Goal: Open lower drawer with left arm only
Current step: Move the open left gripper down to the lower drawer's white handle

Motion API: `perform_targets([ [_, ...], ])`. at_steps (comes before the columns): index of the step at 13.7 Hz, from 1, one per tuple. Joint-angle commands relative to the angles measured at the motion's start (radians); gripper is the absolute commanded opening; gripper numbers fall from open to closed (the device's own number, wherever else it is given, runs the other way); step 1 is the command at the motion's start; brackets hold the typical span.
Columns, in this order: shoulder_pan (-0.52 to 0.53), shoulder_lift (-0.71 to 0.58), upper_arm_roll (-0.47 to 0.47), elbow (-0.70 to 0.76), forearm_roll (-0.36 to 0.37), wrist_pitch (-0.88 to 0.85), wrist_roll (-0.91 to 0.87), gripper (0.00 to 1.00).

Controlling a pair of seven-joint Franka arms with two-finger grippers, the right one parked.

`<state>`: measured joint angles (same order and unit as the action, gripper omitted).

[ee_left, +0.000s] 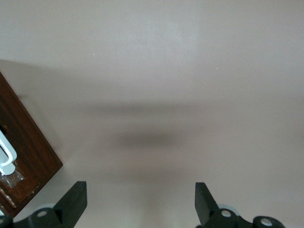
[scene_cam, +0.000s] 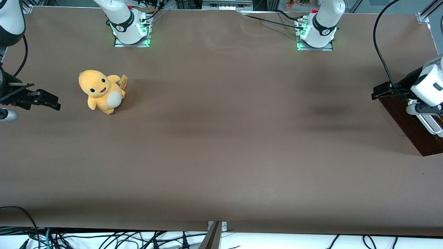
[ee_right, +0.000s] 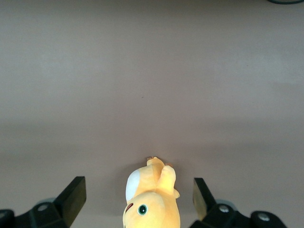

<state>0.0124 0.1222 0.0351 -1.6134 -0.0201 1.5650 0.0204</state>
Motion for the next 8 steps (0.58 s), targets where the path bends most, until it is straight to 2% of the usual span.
perform_targets([
  [1, 0.0, 0.079, 0.0, 0.026, 0.023, -0.019, 0.001, 1.0],
  [4, -0.028, 0.158, -0.007, 0.026, 0.201, -0.074, -0.084, 1.0],
  [8, -0.074, 0.28, -0.007, 0.027, 0.382, -0.112, -0.267, 1.0],
])
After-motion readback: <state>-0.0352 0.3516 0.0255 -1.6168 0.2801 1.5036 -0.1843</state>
